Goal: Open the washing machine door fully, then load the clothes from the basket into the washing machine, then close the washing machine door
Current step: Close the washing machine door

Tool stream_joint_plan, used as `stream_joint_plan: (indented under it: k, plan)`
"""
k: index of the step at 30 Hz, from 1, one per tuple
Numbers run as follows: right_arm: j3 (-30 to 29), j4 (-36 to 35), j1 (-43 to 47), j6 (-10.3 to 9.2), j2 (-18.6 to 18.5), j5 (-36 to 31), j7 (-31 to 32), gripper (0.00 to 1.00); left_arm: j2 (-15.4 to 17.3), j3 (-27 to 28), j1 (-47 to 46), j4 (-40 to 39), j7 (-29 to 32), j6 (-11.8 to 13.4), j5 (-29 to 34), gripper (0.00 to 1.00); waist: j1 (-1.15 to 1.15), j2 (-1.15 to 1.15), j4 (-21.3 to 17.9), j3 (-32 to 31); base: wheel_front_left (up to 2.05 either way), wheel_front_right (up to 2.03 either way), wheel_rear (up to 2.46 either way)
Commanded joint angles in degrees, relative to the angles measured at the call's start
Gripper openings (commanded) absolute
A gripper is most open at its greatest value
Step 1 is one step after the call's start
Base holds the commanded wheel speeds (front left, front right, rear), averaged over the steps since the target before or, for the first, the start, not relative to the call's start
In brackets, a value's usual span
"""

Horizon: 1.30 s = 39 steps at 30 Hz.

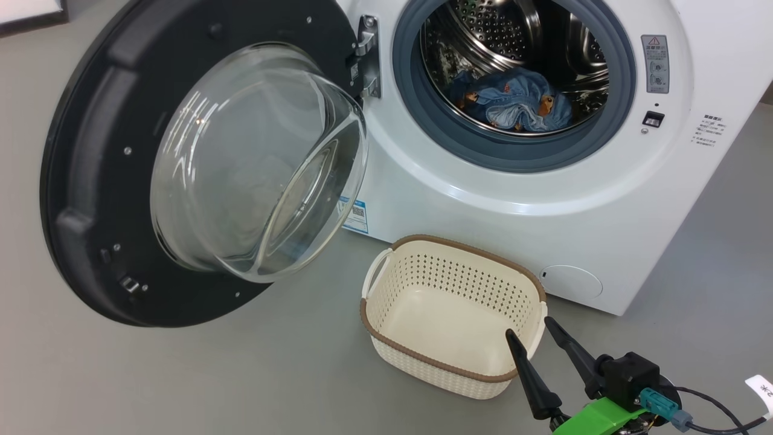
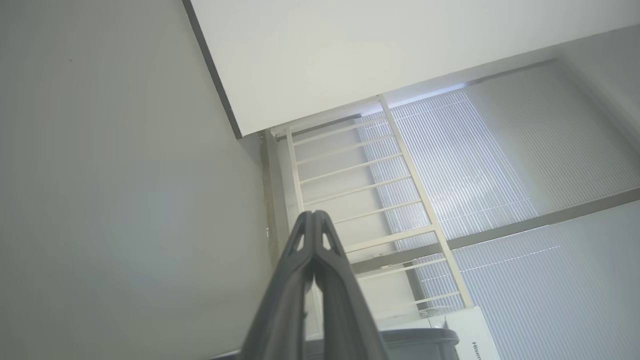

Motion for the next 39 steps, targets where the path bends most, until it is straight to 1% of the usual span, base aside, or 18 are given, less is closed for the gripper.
stream_joint_plan:
  k: [1, 3, 5, 6, 7, 12, 17, 18, 20, 21, 30, 31, 39]
  plan:
    - [0.9, -1.1, -1.3, 0.09, -0.2, 0.3, -0.3, 1.00, 4.5, 1.8, -6.1, 1.6, 3.8, 0.7, -4.0, 0.00, 0.00, 0.00, -0.1, 0.0, 0.00, 0.00, 0.00]
    - [0.8, -1.2, -1.3, 0.09, -0.3, 0.3, -0.3, 1.00, 6.7, 1.9, -9.7, 4.9, 6.8, 1.7, -6.8, 0.00, 0.00, 0.00, -0.3, 0.0, 0.00, 0.00, 0.00]
    - [0.6, -1.4, -1.0, 0.09, -0.3, 0.2, -0.3, 1.00, 8.5, 1.5, -12.7, 8.1, 8.7, 2.3, -8.0, 0.00, 0.00, 0.00, -0.5, 0.0, 0.00, 0.00, 0.00]
    - [0.5, -1.4, -0.9, 0.09, -0.3, 0.2, -0.3, 1.00, 9.2, 1.3, -13.6, 9.5, 9.0, 2.2, -8.2, 0.00, 0.00, 0.00, -0.5, 0.0, 0.00, 0.00, 0.00]
    - [0.2, -1.5, -0.6, 0.09, -0.3, 0.1, -0.3, 1.00, 9.8, 1.3, -15.2, 11.1, 9.2, 2.5, -8.6, 0.00, 0.00, 0.00, -0.7, 0.2, 0.00, 0.00, 0.00]
    - [0.9, -1.4, -1.6, 0.09, -0.8, -0.4, -0.3, 1.00, 13.2, 1.8, -20.8, 18.8, 9.8, 3.0, -10.1, 0.00, 0.00, 0.00, -3.6, 2.3, 0.00, 0.00, 0.00]
    - [1.1, -1.1, -2.7, 0.09, -1.3, -0.7, -0.3, 1.00, 15.6, 0.4, -24.2, 25.2, 10.4, 1.2, -9.3, 0.00, 0.00, 0.00, -6.1, 3.9, 0.00, 0.00, 0.00]
    - [1.1, -1.1, -2.7, 0.09, -1.3, -0.7, -0.3, 1.00, 15.6, 0.4, -24.2, 25.2, 10.4, 1.2, -9.3, 0.00, 0.00, 0.00, -6.1, 3.9, 0.00, 0.00, 0.00]
    - [1.0, -1.1, -3.3, 0.09, -1.6, -0.9, -0.3, 1.00, 16.5, -0.2, -25.8, 28.7, 10.5, -0.1, -9.1, 0.00, 0.00, 0.00, -7.3, 4.7, 0.00, 0.00, 0.00]
    - [1.0, -1.1, -3.3, 0.09, -1.6, -0.9, -0.3, 1.00, 16.5, -0.2, -25.8, 28.7, 10.5, -0.1, -9.1, 0.00, 0.00, 0.00, -7.3, 4.7, 0.00, 0.00, 0.00]
    - [0.9, -0.9, -4.1, 0.09, -2.1, -1.2, -0.3, 1.00, 18.6, -1.9, -29.3, 37.6, 11.9, -3.9, -8.4, 0.00, 0.00, 0.00, -9.3, 6.0, 0.00, 0.00, 0.00]
    - [0.6, -0.8, -4.3, 0.09, -2.0, -1.4, -0.3, 1.00, 19.4, -4.3, -31.6, 44.5, 18.4, -6.1, -8.7, 0.00, 0.00, 0.00, -9.2, 6.1, 0.00, 0.00, 0.00]
    - [0.6, -0.8, -4.3, 0.09, -2.0, -1.3, -0.3, 1.00, 18.7, -6.1, -32.0, 46.6, 25.9, -7.3, -9.6, 0.00, 0.00, 0.00, -8.6, 5.9, 0.00, 0.00, 0.00]
